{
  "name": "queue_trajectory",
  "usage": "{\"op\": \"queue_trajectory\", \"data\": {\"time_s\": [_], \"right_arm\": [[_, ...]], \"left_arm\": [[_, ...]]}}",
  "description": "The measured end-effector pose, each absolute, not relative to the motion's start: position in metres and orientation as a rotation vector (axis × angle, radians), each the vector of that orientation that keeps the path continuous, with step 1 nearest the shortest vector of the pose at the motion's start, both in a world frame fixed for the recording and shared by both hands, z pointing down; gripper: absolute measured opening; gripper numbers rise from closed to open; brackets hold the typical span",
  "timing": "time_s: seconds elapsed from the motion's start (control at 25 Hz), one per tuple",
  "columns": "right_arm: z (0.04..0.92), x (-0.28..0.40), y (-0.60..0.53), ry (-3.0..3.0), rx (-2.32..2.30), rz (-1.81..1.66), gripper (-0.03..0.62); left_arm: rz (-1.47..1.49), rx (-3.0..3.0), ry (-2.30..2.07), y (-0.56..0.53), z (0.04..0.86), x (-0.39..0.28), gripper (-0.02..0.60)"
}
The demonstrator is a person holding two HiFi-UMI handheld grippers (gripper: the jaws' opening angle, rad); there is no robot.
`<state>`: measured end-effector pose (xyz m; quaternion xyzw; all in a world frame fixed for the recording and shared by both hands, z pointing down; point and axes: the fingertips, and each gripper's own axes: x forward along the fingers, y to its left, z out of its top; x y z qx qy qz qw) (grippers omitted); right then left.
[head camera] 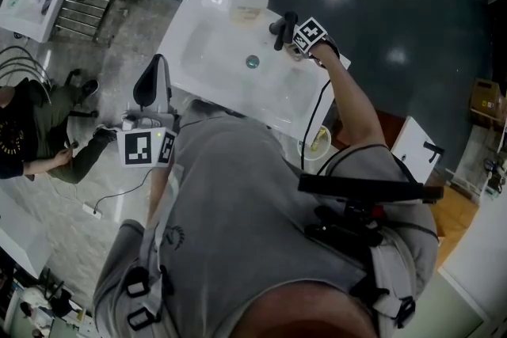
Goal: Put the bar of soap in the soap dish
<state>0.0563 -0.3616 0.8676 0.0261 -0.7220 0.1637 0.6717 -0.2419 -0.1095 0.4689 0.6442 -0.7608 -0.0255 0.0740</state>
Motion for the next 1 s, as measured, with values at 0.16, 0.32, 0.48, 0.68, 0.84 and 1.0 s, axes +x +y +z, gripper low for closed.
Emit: {"op": "queue_trajectory", "data": {"time_s": [0.16,0.32,0.48,0.68,0.84,1.0], "right_arm": [[0.865,0.059,-0.362,-1.630,0.057,0.376,0.267],[0.863,0.060,-0.367,-1.627,0.069,0.362,0.285],[0.860,0.058,-0.372,-1.648,0.096,0.368,0.295],[0.817,0.045,-0.387,-1.770,0.229,0.390,0.296],[0.755,0.032,-0.393,-1.929,0.403,0.434,0.302],[0.680,0.031,-0.392,-2.096,0.570,0.422,0.301]], "left_arm": [[-0.082,1.934,-2.278,-0.110,0.468,-0.239,-0.006],[-0.084,1.936,-2.280,-0.110,0.468,-0.239,-0.007],[-0.087,1.941,-2.288,-0.108,0.466,-0.241,-0.006],[-0.108,1.976,-2.284,-0.109,0.458,-0.248,-0.006],[-0.135,2.031,-2.246,-0.118,0.450,-0.245,-0.006],[-0.170,2.128,-2.181,-0.139,0.437,-0.233,-0.006]]}}
